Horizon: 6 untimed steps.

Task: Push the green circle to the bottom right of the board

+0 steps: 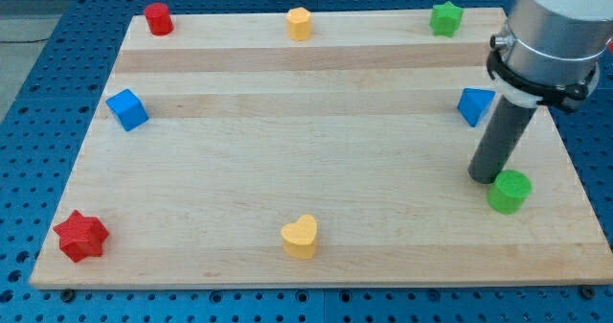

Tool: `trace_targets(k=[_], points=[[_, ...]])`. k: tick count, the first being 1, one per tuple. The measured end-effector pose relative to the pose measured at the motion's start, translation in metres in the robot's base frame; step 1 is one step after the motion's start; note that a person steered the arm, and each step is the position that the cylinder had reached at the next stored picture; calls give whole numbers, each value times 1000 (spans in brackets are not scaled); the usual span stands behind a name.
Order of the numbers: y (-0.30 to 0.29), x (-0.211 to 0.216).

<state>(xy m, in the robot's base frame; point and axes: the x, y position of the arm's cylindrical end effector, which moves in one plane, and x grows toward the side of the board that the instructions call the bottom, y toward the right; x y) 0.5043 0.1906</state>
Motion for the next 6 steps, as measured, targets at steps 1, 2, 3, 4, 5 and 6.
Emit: trace_targets(k=[1,2,3,4,5,6], points=[[9,0],[19,0],[26,2],[26,13],[26,23],[26,31]])
